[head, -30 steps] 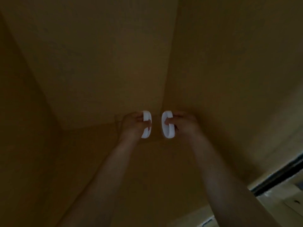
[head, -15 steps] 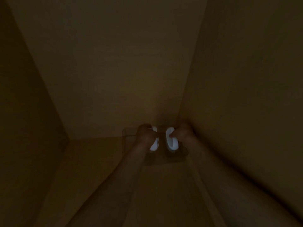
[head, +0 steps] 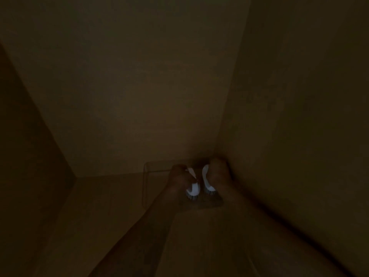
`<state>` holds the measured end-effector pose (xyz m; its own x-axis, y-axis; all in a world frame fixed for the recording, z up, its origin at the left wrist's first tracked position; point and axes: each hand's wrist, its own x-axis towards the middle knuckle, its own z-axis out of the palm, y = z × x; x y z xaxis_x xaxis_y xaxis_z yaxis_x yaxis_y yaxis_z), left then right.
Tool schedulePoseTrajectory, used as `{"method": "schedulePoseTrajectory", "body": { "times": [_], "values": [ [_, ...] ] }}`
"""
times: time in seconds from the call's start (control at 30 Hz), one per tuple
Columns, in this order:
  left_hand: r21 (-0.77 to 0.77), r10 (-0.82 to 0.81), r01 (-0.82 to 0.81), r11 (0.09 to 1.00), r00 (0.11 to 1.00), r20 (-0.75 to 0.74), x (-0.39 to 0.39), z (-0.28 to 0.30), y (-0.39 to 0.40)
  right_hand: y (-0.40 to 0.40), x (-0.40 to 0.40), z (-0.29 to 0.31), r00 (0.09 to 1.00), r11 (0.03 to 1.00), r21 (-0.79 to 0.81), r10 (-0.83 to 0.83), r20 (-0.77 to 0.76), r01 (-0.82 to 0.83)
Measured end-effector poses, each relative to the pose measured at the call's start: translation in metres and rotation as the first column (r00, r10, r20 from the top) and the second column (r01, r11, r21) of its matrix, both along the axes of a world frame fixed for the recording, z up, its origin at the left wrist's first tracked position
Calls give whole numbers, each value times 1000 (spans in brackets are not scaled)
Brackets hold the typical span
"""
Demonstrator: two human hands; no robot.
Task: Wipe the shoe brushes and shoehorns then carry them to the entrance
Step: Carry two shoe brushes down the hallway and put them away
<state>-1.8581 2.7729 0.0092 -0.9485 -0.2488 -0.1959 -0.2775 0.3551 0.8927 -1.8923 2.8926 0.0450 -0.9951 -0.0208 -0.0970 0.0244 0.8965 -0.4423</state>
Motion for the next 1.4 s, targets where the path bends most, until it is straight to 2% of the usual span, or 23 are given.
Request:
{"method": "schedulePoseTrajectory", "body": {
  "times": [0.1, 0.17, 0.2, 0.3, 0.47, 0.53, 0.57, 0.6, 0.63, 0.7, 0.73, 0.77, 0.8, 0.87, 0.93, 1.0, 1.03, 1.13, 1.17, 1.3, 1.33, 1.37, 1.4],
  "values": [
    [-3, -11, 11, 1000, 1000, 2, -4, -7, -4, 1, -5, -9, 997, 990, 123, 71, 0, -71],
    [10, -7, 7, 1000, 1000, 6, -4, -4, -7, 3, -8, -13, 982, 962, 223, 176, -65, -157],
    [-11, -32, 32, 999, 999, 12, -3, -3, -9, 4, -11, -14, 965, 934, 290, 243, -97, -206],
    [-192, -58, 58, 980, 998, 6, 4, 1, -13, 6, -9, -22, 952, 904, 367, 280, -126, -217],
    [-437, -180, 165, 884, 984, 7, 20, 6, -8, 4, -3, -38, 979, 948, 274, 188, -79, -161],
    [-446, -193, 201, 872, 979, 64, 25, 7, -1, 5, -4, -42, 972, 940, 291, 214, -98, -177],
    [-498, -147, 153, 854, 988, 51, 23, 2, 4, 7, -5, -45, 971, 937, 301, 214, -103, -175],
    [-561, -118, 82, 824, 993, -29, 23, -9, 2, 8, -5, -48, 967, 933, 310, 228, -113, -184],
    [-556, -82, 34, 831, 995, -61, 30, -2, -9, 8, -6, -48, 964, 926, 329, 235, -121, -184],
    [-688, -6, -52, 724, 997, -81, 28, -8, -8, 7, -5, -49, 969, 941, 301, 206, -138, -157],
    [-695, -51, -84, 714, 984, -171, 14, -11, -3, 5, -6, -50, 964, 951, 280, 188, -186, -132],
    [-658, -186, 98, 747, 980, -66, 14, -4, 3, 4, -5, -47, 953, 953, 283, 184, -240, -112],
    [-623, -239, 195, 757, 971, 14, 17, 2, 4, 3, -5, -48, 940, 951, 291, 191, -284, -106],
    [-641, -169, 122, 758, 986, -12, 11, 1, 3, 3, -4, -45, 957, 959, 264, 170, -237, -105],
    [-676, -68, 11, 737, 996, -57, 11, 1, 7, 5, -4, -41, 961, 986, 155, 102, -257, -63],
    [-660, -82, 3, 751, 993, -88, 14, 4, 9, 5, -6, -46, 975, 992, 89, 105, -195, -89],
    [-657, -106, 17, 754, 990, -97, 13, 4, 9, 4, -6, -46, 979, 985, 133, 128, -160, -107],
    [-658, -102, -15, 753, 985, -139, 18, 10, 11, 5, -16, -49, 957, 989, 94, 131, -258, -111],
    [-645, -91, -22, 764, 986, -142, 16, 12, 10, 2, -18, -44, 956, 988, 128, 122, -268, -90],
    [-607, -159, 110, 787, 987, -26, 7, 11, 6, -1, -26, -52, 969, 962, 223, 194, -153, -157],
    [-636, -152, 77, 767, 986, -64, 5, 6, 4, 1, -31, -54, 955, 942, 290, 230, -186, -170],
    [-660, -84, -45, 750, 983, -162, 1, 0, 1, 0, -31, -53, 958, 931, 323, 234, -166, -171],
    [-663, -95, -14, 748, 987, -128, 4, 0, -3, 0, -37, -60, 951, 936, 311, 233, -202, -163]
  ]
}}
